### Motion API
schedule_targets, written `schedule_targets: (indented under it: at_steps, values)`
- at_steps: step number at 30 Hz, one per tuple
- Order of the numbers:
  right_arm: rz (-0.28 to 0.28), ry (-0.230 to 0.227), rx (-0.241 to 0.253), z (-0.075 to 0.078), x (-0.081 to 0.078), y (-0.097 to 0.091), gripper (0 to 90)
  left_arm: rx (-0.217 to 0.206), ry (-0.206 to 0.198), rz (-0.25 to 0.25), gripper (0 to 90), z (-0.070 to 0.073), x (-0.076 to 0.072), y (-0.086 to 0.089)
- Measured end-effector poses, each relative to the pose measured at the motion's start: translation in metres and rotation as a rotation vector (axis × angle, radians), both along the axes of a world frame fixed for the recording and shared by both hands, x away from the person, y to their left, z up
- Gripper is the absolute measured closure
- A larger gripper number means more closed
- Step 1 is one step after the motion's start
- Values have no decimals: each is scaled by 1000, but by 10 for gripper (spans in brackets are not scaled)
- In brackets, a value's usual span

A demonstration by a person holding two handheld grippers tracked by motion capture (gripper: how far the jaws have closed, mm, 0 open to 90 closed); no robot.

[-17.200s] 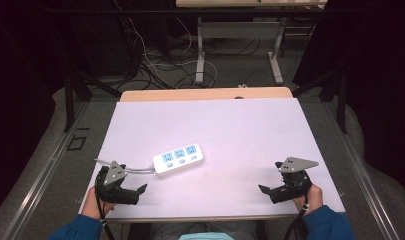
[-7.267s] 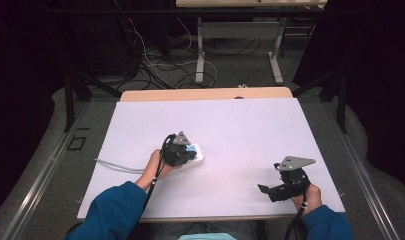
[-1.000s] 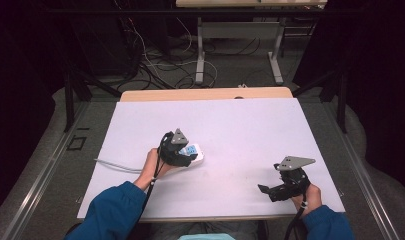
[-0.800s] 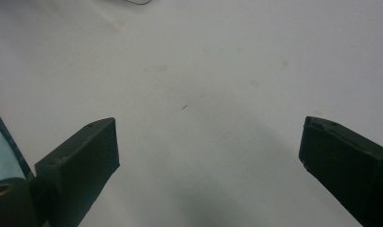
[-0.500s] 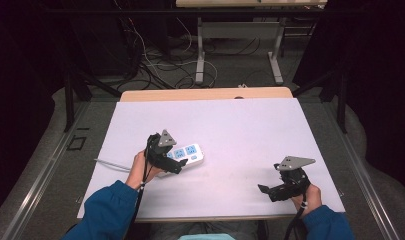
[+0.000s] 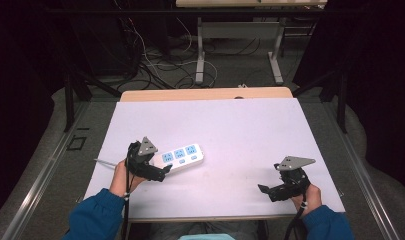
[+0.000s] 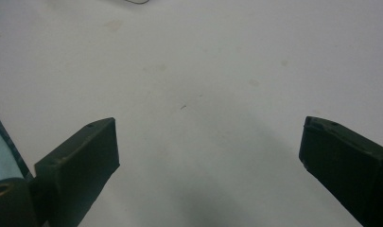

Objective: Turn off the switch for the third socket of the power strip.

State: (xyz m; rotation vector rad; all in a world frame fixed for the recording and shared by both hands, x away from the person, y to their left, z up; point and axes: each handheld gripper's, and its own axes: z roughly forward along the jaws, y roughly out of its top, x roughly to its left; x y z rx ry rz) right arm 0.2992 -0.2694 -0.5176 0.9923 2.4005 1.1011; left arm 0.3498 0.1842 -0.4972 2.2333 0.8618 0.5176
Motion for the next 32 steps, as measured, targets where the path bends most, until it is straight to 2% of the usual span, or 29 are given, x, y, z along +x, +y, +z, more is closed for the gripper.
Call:
schedule_targets:
  at_steps: [2, 12, 19, 25, 29, 32]
  values:
    - [-1, 2, 2, 0, 0, 0, 49, 17, -3, 3, 0, 1, -3, 6]
    - [-2, 2, 1, 0, 0, 1, 49, 8, 15, 48, 0, -5, -24, 31]
    - [1, 5, 4, 0, -1, 0, 49, 18, -10, 75, 0, -7, -40, 47]
    - [-4, 0, -1, 0, -1, 0, 50, -7, -12, 92, 0, -14, -55, 61]
    - [-2, 6, -8, 1, -1, 0, 49, -24, -16, 102, 0, -16, -59, 69]
    - [-1, 6, -8, 1, -1, 0, 47, -14, -12, 103, 0, -16, -58, 73]
